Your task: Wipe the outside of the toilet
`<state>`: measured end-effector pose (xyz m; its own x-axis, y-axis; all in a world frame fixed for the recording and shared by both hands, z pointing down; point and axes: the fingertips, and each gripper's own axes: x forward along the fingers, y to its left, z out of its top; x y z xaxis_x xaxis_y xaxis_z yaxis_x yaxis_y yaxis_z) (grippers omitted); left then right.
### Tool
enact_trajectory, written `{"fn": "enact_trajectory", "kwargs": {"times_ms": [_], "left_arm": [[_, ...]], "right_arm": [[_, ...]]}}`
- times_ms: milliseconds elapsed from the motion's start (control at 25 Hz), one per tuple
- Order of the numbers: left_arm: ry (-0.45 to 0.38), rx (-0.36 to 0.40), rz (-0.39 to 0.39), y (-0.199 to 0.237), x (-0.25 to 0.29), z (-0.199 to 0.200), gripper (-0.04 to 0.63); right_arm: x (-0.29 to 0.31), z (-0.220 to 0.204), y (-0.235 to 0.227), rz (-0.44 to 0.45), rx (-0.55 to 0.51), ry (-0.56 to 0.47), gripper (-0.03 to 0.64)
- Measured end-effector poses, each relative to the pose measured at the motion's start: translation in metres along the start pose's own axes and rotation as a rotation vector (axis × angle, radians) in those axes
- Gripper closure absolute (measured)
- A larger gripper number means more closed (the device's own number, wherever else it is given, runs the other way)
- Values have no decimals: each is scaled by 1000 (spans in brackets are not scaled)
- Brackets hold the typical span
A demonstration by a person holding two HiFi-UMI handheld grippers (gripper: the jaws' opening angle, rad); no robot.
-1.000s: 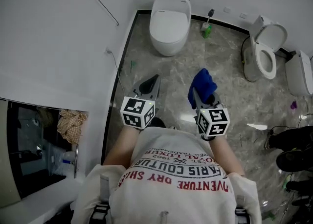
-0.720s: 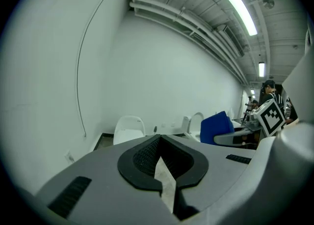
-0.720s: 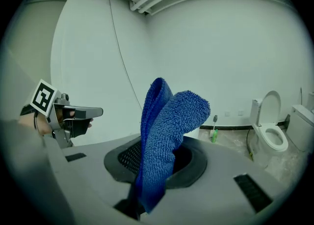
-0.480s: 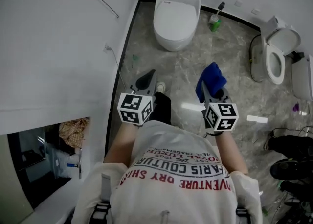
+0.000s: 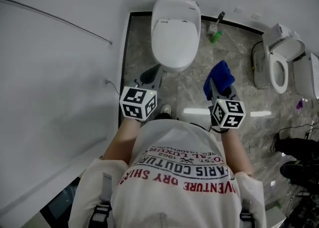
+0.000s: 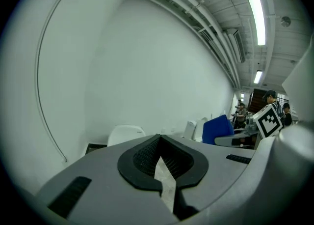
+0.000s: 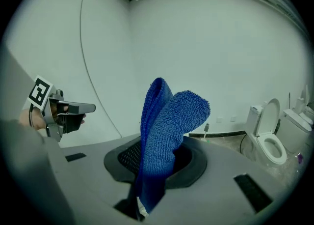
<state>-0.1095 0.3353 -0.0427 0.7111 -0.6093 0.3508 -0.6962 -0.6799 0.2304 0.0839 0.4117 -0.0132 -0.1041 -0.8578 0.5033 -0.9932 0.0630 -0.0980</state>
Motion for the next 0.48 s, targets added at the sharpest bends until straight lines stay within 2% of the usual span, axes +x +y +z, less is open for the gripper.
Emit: {"fn": "enact_trajectory", "kwargs": {"times_ms": [120,240,480], "left_arm": [[2,14,-7,31,29,28,591],[4,15,4,54,53,36,591],[7,-33,105,98,102,33,591]], "right_arm": [[38,37,-10,-16,25,-20,534],[73,52,-19,-7,25,-20,534],[150,66,-37,80,-6,10,534]]}}
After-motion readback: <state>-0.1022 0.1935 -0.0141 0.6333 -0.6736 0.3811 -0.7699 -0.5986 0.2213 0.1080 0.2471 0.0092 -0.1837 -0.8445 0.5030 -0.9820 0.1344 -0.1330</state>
